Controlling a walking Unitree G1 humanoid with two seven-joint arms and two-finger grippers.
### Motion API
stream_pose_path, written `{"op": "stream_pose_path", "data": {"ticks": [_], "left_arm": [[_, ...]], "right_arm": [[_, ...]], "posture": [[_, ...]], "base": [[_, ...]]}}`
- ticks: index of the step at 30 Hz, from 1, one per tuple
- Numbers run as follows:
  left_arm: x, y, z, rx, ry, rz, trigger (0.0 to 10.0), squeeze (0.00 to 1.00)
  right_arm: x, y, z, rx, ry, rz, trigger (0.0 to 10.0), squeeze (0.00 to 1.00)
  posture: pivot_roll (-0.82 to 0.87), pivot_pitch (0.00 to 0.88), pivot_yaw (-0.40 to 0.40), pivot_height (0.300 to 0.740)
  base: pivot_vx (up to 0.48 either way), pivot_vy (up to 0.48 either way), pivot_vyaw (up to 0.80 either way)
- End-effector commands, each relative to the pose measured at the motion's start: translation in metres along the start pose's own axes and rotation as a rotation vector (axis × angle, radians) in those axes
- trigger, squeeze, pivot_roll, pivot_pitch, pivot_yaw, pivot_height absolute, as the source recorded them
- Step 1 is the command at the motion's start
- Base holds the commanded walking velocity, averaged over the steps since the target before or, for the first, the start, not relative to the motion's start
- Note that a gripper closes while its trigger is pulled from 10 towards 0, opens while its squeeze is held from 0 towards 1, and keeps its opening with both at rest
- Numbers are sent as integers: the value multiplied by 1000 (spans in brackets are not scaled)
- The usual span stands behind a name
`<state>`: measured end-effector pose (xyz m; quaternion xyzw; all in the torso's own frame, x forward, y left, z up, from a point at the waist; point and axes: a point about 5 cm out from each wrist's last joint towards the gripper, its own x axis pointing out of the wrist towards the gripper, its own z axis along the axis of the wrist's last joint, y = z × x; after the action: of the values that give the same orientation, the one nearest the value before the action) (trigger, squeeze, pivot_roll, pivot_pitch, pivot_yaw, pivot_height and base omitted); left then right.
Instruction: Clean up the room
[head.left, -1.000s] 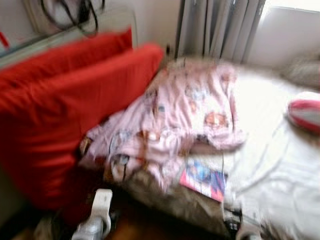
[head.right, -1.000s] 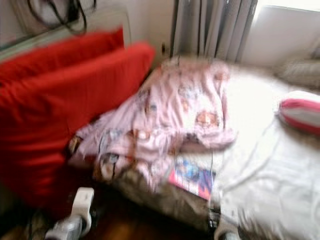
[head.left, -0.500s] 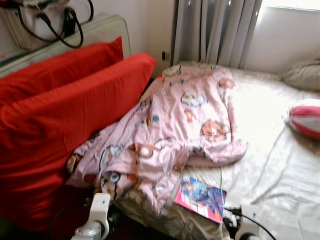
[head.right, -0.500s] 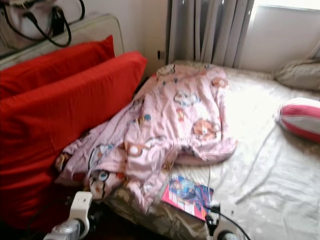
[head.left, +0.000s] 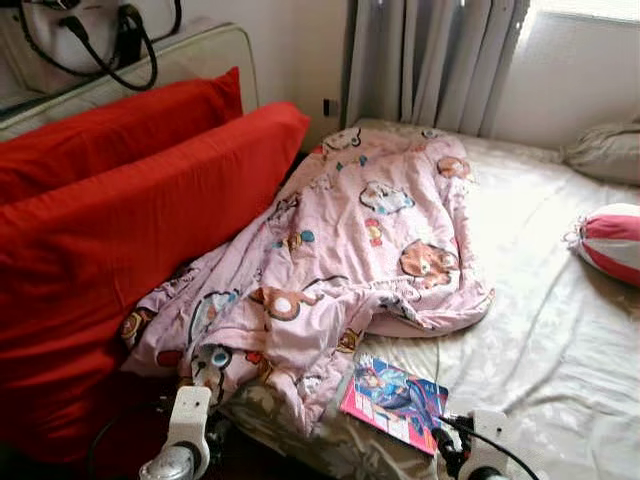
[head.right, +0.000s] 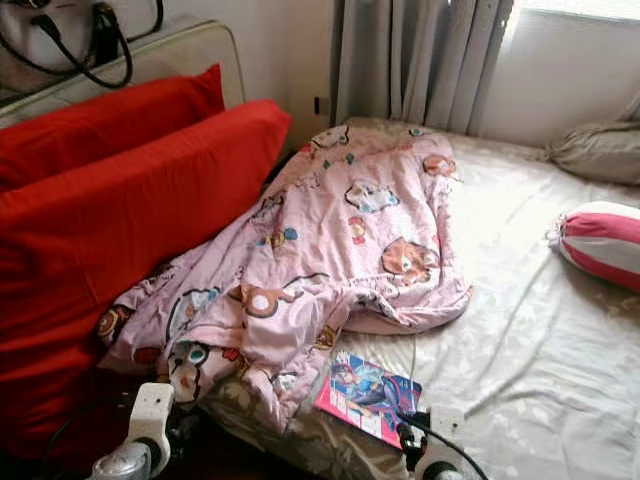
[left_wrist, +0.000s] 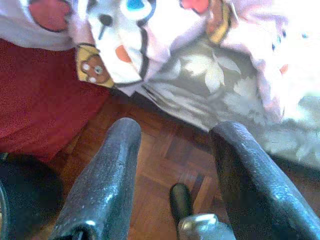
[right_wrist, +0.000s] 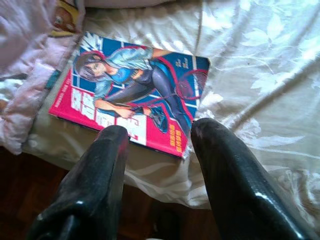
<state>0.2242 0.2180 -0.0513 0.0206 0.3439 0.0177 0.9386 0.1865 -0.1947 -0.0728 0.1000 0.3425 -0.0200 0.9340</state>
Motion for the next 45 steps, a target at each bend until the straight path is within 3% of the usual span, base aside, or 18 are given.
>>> {"op": "stream_pose_path", "data": {"ticks": [1,7,11,12,13,14,22,24,26,30,32,36,39,45], "left_arm": [[-5,0,-11,-31,-13,5,10000,0],[-13,-2,-24,-31,-53,12,10000,0],[-19,-4,-34,-29,-68,-5,10000,0],[-9,-6,17,-5,-292,-40,10000,0],[-9,-6,17,-5,-292,-40,10000,0],[-9,-10,53,22,-470,-68,10000,0],[-20,-12,67,48,-613,-78,10000,0],[-24,-10,70,45,-642,-68,10000,0],[-28,-7,71,40,-662,-54,10000,0],[-38,-3,71,66,-687,-46,10000,0],[-40,-4,70,61,-691,-46,10000,0],[-44,-2,73,51,-706,-38,10000,0],[-49,3,80,47,-739,-23,10000,0],[-53,3,82,55,-739,-35,10000,0]], "right_arm": [[-5,-3,-4,17,-45,-2,10000,0],[-16,-7,-16,-27,-65,45,10000,0],[-25,-11,-26,-8,-73,41,10000,0],[-27,-12,-29,-1,-82,42,10000,0],[-27,-12,-29,-1,-82,42,10000,0],[-31,-13,-32,2,-94,49,10000,0],[-40,-17,-38,-19,-116,79,10000,0],[-8,8,49,-82,-422,139,10000,0],[-3,20,97,-91,-588,142,10000,0],[-3,11,105,-49,-610,86,10000,0],[-2,9,105,-78,-601,73,10000,0],[-3,16,110,-90,-630,113,10000,0],[-15,12,114,-93,-690,76,10000,0],[-31,6,114,-106,-711,20,10000,0]], "posture": [[18,0,-13,740],[13,0,-16,740],[23,0,-28,740],[20,0,-32,740],[20,0,-32,740],[16,0,-41,740],[28,31,-57,740],[37,61,-65,740],[39,81,-65,740],[34,113,-60,740],[33,125,-55,740],[40,156,-61,740],[44,177,-65,740],[38,210,-63,740]], "base": [[0,0,0],[0,0,0],[0,0,0],[0,0,0],[0,0,0],[0,0,0],[0,0,0],[0,0,0],[0,0,0],[0,0,0],[0,0,0],[0,0,0],[0,0,0],[0,0,0]]}}
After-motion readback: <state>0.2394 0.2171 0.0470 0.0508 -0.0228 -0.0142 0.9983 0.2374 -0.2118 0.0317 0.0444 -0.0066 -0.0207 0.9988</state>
